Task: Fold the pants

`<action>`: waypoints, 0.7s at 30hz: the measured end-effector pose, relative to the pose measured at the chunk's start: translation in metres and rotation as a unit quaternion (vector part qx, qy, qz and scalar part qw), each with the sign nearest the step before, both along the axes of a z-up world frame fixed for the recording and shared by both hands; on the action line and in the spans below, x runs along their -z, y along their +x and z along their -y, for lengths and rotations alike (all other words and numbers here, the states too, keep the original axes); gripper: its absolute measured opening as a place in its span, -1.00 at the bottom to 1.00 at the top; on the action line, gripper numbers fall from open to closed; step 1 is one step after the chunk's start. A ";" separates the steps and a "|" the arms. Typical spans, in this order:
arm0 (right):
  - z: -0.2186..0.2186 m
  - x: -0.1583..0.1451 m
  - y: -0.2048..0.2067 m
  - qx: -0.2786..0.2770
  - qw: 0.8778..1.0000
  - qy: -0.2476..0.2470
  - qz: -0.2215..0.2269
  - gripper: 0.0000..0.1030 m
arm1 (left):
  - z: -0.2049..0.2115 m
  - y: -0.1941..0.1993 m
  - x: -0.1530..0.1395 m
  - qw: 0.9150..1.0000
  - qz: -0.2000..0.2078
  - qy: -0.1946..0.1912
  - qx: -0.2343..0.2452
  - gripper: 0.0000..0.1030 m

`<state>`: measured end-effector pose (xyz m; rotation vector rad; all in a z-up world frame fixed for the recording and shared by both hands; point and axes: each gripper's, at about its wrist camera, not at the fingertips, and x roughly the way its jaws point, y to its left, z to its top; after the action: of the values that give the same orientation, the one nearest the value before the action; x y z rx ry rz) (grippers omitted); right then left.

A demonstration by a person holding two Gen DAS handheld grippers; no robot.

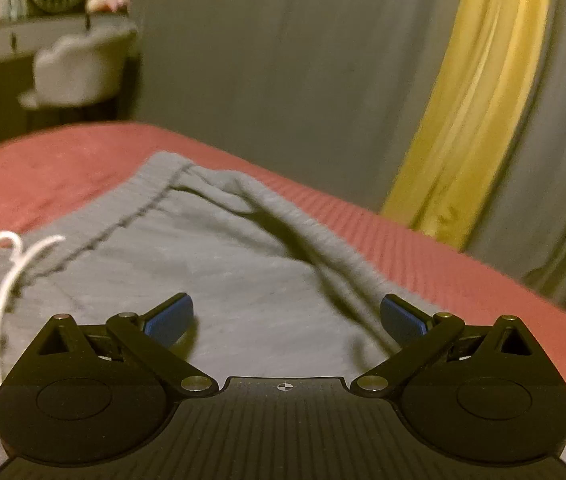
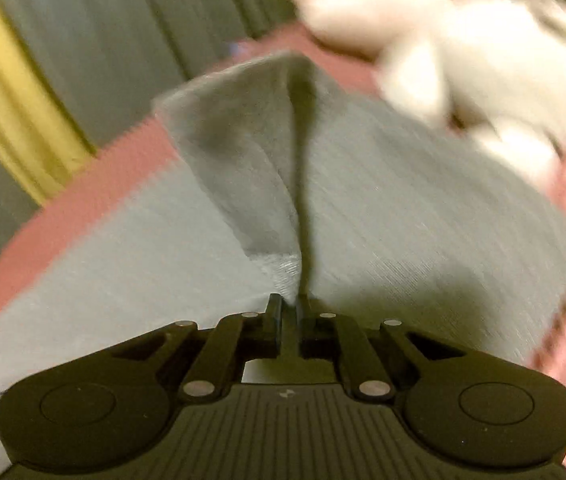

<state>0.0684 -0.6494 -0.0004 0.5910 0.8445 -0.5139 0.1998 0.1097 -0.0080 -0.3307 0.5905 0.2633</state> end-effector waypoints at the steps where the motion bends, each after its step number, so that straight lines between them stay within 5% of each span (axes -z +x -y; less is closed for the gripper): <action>1: 0.006 0.004 -0.003 0.014 1.000 -0.007 -0.003 -0.90 | -0.004 0.007 -0.002 1.000 -0.005 -0.014 0.004 1.00; 5: 0.022 -0.002 0.001 0.012 0.999 -0.003 0.041 -0.85 | -0.018 0.051 -0.003 0.998 -0.046 -0.040 0.003 0.94; 7: 0.024 0.004 0.002 0.013 0.999 0.002 0.038 -0.73 | -0.026 0.075 0.003 0.995 -0.073 -0.073 0.015 0.74; 11: 0.046 0.019 -0.013 0.040 0.995 0.070 0.052 -0.69 | -0.036 0.118 0.019 0.983 -0.135 -0.127 0.012 0.58; 14: 0.059 0.023 -0.025 0.069 0.988 0.122 0.070 -0.65 | -0.034 0.133 0.020 0.982 -0.153 -0.111 0.003 0.16; 16: 0.059 0.024 -0.035 0.083 0.981 0.155 0.084 -0.36 | -0.033 0.135 0.016 0.983 -0.158 -0.094 0.009 -0.54; 21: 0.063 0.027 -0.034 0.101 0.969 0.196 0.108 -0.02 | -0.052 0.118 0.009 0.981 -0.137 -0.132 0.021 -0.80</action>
<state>0.0342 -0.7122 -0.0279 1.0856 0.6830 -0.4581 0.3177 0.1615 -0.0175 -0.5434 0.9078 0.1911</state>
